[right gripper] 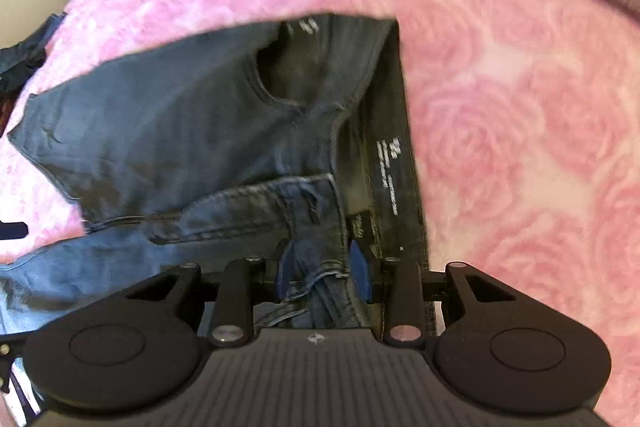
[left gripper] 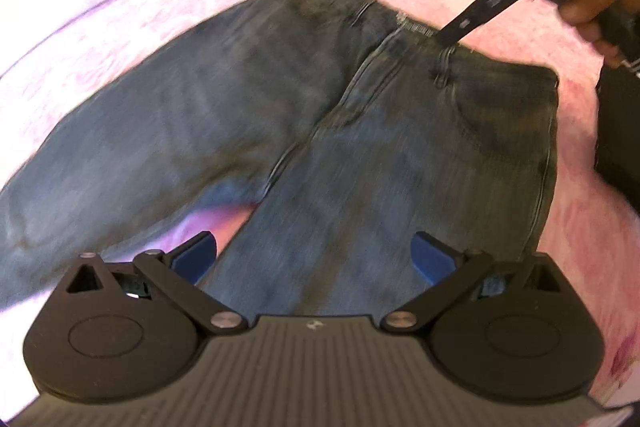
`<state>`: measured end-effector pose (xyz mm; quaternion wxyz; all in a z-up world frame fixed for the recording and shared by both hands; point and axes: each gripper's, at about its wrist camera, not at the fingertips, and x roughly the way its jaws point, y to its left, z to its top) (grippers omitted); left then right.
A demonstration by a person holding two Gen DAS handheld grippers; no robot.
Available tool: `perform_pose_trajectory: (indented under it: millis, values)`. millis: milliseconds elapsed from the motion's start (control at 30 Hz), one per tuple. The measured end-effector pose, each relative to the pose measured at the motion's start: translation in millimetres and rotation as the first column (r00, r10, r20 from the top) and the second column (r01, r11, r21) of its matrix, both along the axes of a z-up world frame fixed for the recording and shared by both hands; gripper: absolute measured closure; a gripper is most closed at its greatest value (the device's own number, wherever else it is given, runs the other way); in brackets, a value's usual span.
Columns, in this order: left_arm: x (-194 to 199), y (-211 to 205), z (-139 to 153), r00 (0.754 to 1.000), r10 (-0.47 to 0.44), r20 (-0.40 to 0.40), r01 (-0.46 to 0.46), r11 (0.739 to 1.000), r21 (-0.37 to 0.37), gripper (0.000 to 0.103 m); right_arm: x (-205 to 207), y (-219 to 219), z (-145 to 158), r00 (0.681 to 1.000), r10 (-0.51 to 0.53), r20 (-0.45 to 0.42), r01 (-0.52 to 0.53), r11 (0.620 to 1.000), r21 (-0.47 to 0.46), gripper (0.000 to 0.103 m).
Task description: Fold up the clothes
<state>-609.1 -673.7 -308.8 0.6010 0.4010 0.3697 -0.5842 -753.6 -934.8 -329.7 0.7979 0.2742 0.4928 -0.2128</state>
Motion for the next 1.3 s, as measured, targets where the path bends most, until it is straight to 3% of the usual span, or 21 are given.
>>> perform_pose_trajectory:
  millis: [167,300,467,633,800,967,1133,1167,1300]
  values:
    - [16,67,2,0.994,0.105,0.044,-0.107,0.992,0.069,0.001,7,44,9,0.996,0.090,-0.022,-0.090,0.995,-0.030,0.066]
    - [26,143,8,0.968,0.231,0.093,-0.241,0.963,0.119,0.001,12,93,22,0.978,0.208,-0.020,-0.208,0.977,-0.051,0.065]
    - [28,236,19,0.918,0.347,0.191,-0.375,0.917,0.139,0.001,23,159,36,0.923,0.385,-0.023,-0.385,0.921,-0.059,0.058]
    - [34,297,16,0.880,0.410,0.239,-0.447,0.885,0.127,0.001,34,221,55,0.869,0.493,-0.031,-0.494,0.865,-0.092,0.053]
    - [51,336,-11,0.874,0.410,0.260,-0.446,0.889,0.100,0.001,42,267,75,0.865,0.500,-0.031,-0.500,0.856,-0.131,0.049]
    - [79,380,-47,0.854,0.445,0.269,-0.471,0.881,0.041,0.001,55,323,74,0.866,0.493,-0.084,-0.500,0.852,-0.154,0.049]
    - [86,408,-93,0.865,0.342,0.368,-0.356,0.934,-0.031,0.001,81,391,70,0.859,0.495,-0.132,-0.511,0.841,-0.177,0.047]
    - [86,412,-102,0.856,0.329,0.399,-0.339,0.939,-0.048,0.001,87,402,69,0.857,0.497,-0.138,-0.515,0.838,-0.181,0.046]
    - [90,420,-136,0.770,0.334,0.544,-0.305,0.941,-0.146,0.001,112,437,57,0.833,0.529,-0.162,-0.552,0.811,-0.192,0.043]
